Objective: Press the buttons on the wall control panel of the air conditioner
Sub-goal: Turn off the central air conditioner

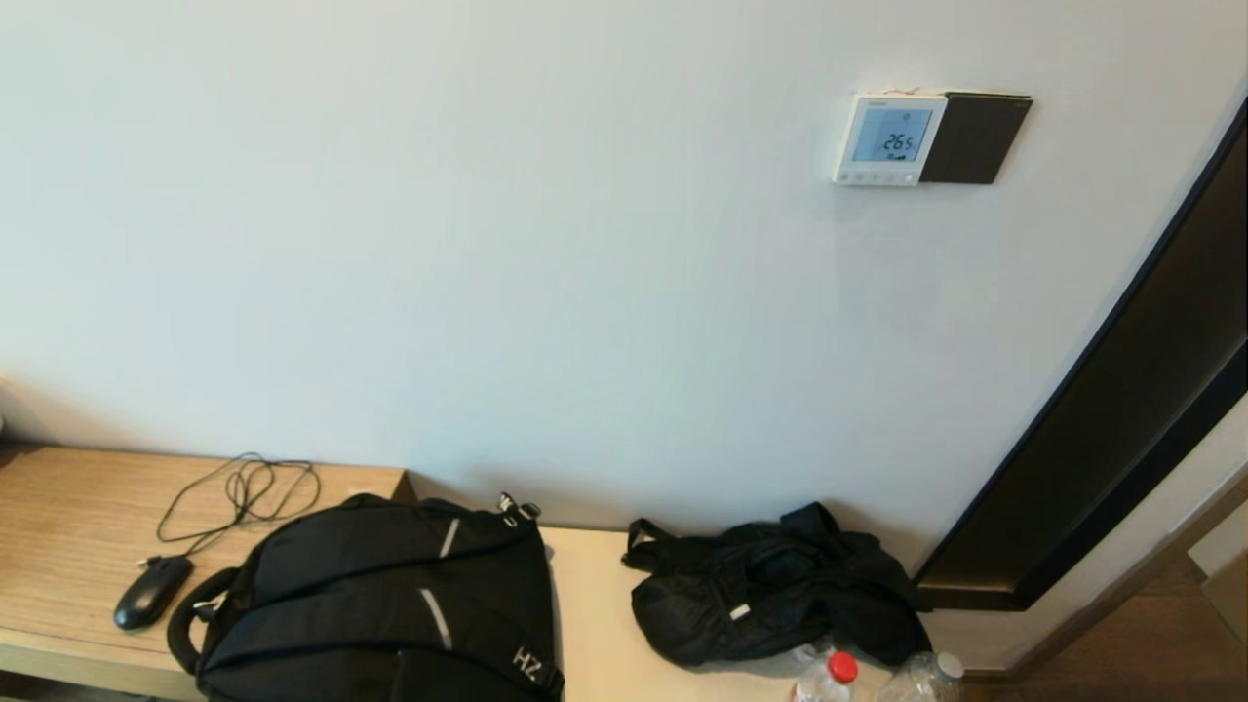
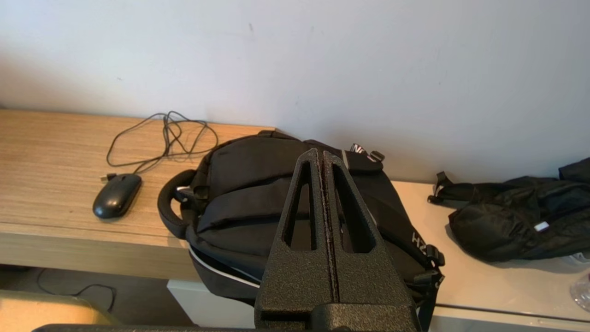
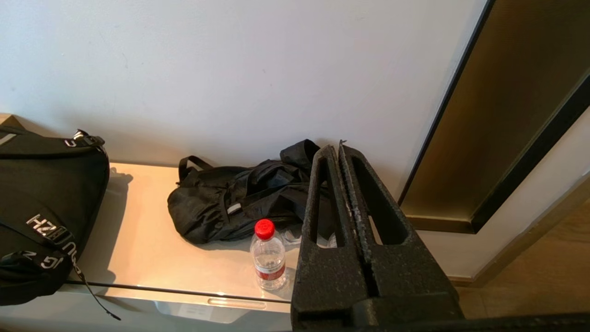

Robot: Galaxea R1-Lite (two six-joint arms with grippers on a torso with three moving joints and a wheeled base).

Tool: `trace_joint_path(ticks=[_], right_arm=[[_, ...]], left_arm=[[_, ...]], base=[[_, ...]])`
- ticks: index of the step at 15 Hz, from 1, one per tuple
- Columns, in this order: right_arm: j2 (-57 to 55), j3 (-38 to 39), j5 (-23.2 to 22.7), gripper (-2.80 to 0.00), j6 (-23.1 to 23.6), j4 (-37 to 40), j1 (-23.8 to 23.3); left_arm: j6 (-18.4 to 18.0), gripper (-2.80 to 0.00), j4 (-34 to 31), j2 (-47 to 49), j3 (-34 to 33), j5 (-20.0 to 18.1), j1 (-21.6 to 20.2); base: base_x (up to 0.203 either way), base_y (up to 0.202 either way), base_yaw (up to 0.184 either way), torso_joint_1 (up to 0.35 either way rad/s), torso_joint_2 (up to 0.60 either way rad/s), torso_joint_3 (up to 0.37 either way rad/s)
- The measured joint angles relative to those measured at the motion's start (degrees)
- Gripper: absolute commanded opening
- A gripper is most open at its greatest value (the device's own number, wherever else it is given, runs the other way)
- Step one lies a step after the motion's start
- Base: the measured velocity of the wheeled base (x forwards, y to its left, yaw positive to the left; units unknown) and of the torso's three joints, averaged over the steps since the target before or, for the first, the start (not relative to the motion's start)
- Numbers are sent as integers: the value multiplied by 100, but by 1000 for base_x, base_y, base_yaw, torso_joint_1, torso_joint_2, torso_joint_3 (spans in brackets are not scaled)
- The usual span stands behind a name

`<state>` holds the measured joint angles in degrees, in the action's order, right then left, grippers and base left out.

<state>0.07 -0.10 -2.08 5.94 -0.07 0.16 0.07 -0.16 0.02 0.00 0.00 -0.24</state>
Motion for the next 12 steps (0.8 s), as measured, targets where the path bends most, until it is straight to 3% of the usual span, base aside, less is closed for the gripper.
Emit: trace_joint_path(ticks=[12], right_arm=[[0,2,27,-280,-119,2,-2]], left_arm=[[0,-280,-2,0,0,0,0]], base=[[0,0,0,0,0,0]])
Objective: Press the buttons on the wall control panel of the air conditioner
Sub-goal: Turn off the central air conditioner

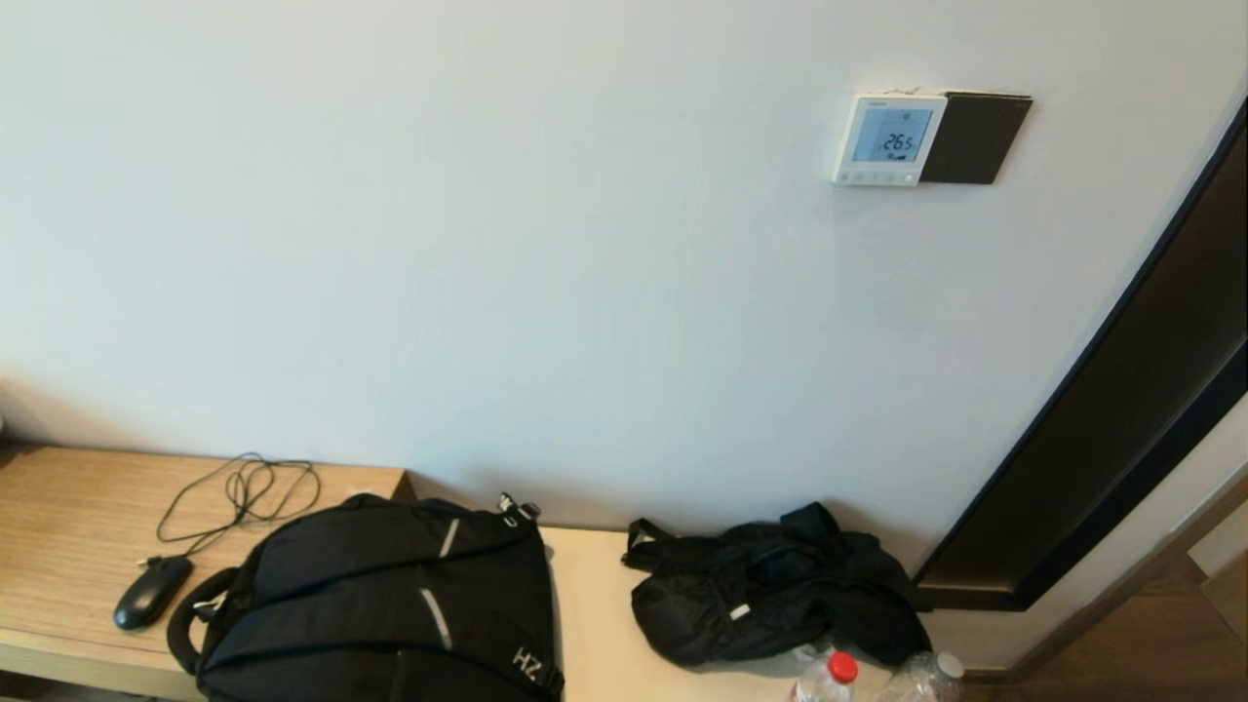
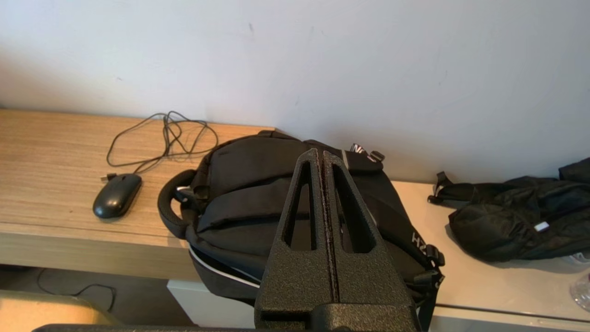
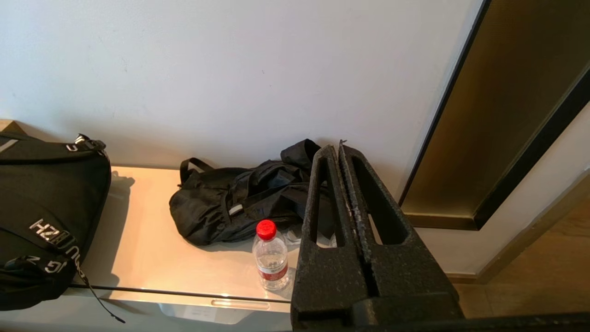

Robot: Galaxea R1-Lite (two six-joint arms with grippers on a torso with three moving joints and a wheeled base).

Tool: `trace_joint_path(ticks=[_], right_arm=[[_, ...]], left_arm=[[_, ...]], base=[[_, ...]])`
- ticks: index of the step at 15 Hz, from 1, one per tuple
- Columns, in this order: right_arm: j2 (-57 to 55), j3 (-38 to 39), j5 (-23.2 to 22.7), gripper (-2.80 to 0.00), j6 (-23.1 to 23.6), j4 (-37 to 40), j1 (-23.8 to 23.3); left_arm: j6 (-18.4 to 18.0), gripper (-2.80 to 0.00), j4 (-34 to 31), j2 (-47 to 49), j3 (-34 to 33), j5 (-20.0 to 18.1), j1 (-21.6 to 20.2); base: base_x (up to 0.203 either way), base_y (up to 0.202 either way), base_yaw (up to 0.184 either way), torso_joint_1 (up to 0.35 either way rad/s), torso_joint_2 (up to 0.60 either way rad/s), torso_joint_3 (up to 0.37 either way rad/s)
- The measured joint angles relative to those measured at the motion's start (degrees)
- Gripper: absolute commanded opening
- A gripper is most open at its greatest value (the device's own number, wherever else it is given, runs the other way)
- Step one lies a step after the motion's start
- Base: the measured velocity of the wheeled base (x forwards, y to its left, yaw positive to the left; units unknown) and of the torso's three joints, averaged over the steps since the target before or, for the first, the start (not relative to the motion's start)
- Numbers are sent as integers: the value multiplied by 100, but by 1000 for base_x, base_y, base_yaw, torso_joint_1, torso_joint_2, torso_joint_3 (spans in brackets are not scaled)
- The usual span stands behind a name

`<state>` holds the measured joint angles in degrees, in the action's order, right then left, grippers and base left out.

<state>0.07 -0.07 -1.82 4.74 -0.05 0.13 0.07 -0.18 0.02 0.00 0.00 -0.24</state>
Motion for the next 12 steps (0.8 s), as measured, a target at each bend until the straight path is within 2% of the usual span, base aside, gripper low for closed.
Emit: trace_joint_path(ticks=[12], right_arm=[[0,-2,32,-280,-168,-1,2]], left_arm=[[0,-280,0,0,0,0,0]], base=[[0,0,0,0,0,0]])
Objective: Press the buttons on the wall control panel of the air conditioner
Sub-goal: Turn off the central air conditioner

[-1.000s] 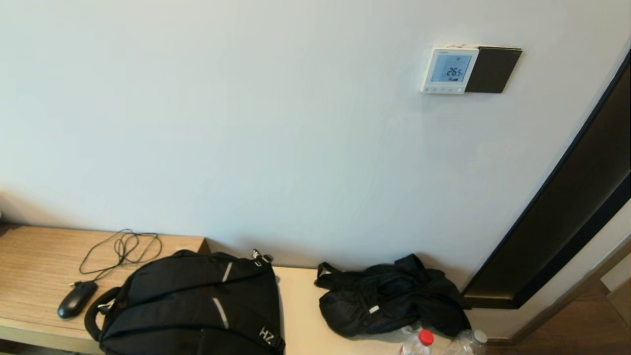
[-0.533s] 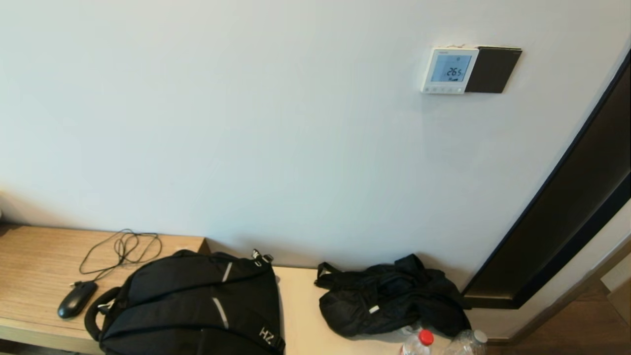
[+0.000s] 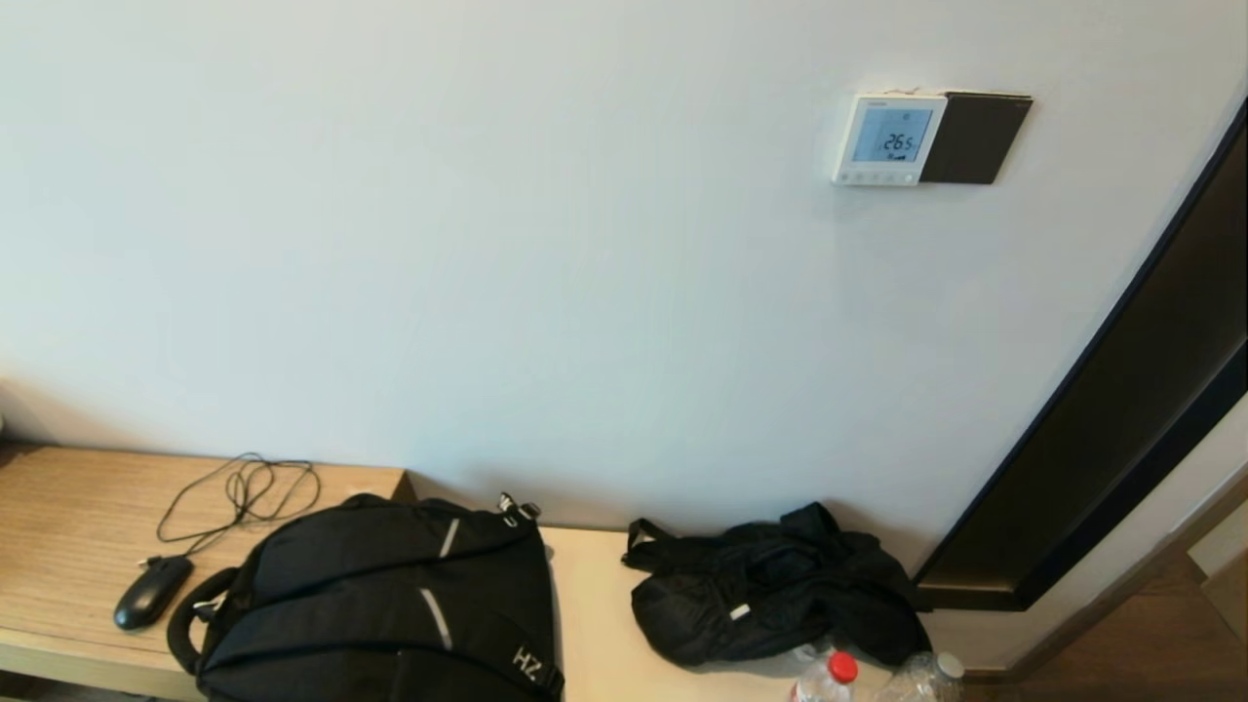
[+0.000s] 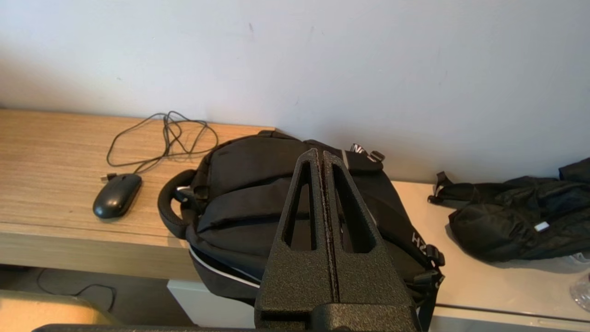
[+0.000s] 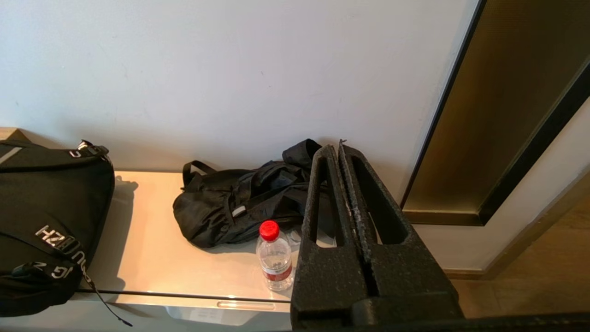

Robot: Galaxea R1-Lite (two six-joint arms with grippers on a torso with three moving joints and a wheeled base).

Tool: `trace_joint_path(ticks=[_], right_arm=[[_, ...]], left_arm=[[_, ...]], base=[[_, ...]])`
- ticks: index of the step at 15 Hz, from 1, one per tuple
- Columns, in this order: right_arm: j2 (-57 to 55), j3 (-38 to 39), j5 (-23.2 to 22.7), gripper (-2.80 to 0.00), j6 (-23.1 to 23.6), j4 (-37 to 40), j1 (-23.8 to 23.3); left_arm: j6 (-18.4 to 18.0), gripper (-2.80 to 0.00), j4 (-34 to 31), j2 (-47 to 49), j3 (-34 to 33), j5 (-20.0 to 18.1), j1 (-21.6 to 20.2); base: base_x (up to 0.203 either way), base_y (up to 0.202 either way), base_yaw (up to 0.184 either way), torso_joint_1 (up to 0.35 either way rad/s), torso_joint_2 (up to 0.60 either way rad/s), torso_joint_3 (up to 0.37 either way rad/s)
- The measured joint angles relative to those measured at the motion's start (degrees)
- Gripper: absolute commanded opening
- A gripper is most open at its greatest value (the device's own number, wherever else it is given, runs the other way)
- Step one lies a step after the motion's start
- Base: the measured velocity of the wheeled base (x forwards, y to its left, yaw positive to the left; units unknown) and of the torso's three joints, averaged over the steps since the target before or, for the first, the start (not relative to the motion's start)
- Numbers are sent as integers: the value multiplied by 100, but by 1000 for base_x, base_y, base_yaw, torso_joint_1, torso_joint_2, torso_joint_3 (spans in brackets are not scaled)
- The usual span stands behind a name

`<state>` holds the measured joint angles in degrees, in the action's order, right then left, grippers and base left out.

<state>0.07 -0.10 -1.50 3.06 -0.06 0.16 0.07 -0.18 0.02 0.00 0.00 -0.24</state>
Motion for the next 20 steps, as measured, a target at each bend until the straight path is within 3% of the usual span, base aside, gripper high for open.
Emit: trace_joint_path(ticks=[20], right_arm=[[0,0,2,-280,-48,-10,-9]], left_arm=[[0,-280,1,0,0,0,0]], base=[[0,0,0,0,0,0]])
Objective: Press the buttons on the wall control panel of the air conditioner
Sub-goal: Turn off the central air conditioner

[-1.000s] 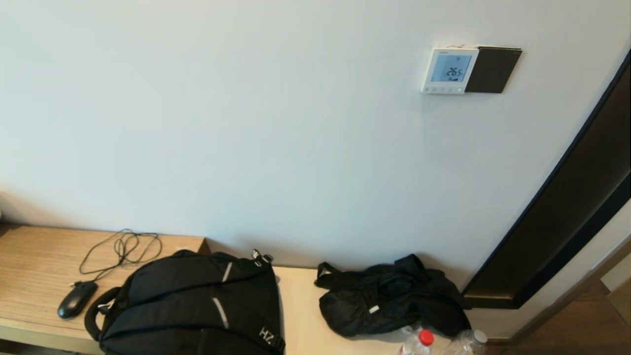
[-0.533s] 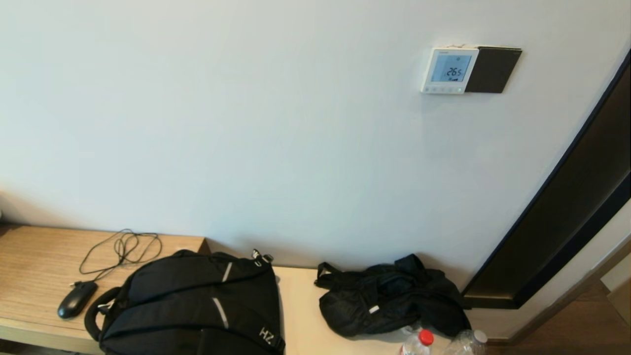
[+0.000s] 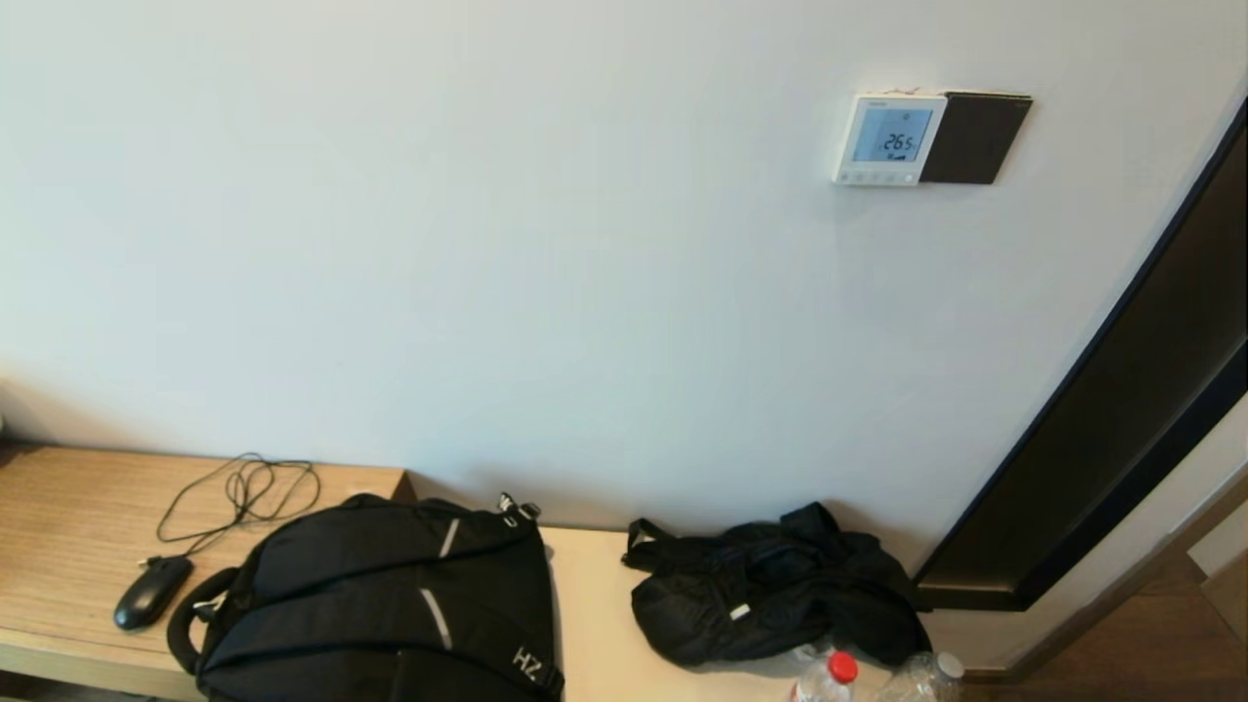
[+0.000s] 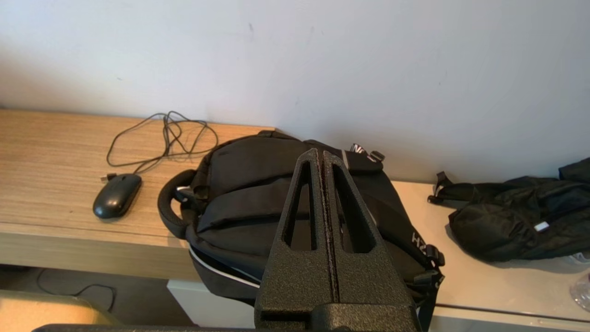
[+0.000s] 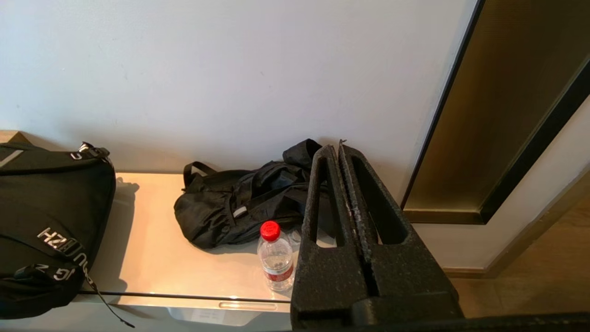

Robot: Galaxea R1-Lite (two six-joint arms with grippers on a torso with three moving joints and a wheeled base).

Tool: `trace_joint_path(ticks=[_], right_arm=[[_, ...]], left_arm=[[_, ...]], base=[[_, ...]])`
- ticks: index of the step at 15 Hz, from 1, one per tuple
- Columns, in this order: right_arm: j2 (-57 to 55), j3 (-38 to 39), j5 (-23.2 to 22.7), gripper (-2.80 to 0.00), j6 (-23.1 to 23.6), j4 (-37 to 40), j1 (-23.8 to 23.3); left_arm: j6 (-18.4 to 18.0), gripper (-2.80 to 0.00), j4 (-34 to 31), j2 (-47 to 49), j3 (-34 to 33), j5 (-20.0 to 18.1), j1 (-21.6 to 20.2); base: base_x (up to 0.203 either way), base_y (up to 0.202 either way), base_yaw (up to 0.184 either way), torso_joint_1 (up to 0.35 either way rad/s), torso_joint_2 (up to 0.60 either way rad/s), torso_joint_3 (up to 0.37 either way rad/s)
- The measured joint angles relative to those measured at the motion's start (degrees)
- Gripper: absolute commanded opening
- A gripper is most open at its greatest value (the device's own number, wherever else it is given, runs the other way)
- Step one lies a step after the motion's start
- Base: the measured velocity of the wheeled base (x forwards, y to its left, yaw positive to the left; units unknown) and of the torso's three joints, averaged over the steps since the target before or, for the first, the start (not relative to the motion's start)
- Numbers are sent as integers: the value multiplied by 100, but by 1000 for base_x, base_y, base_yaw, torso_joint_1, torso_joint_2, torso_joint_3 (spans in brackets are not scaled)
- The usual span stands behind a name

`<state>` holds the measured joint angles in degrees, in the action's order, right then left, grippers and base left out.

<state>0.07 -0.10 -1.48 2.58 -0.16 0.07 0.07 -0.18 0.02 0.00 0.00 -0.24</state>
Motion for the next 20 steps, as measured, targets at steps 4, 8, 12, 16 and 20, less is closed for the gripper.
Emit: trace_joint_path(ticks=[4,8,12,16,20], right_arm=[[0,0,0,-280,3,0,0],[0,0,-4,-280,115,-11,0],[0,0,-15,-280,174,-39,0],[0,-181,-85,-280,223,42,0],[0,-1223,-384,-280,221,642,0]], left_arm=[[-2,-280,2,0,0,0,0],[-2,-280,-1,0,0,0,0],[0,-280,2,0,0,0,0],[0,-280,2,0,0,0,0],[-2,-280,2,0,0,0,0]], base=[[0,0,0,0,0,0],[0,0,0,0,0,0],[0,0,0,0,0,0],[0,0,0,0,0,0],[0,0,0,0,0,0]])
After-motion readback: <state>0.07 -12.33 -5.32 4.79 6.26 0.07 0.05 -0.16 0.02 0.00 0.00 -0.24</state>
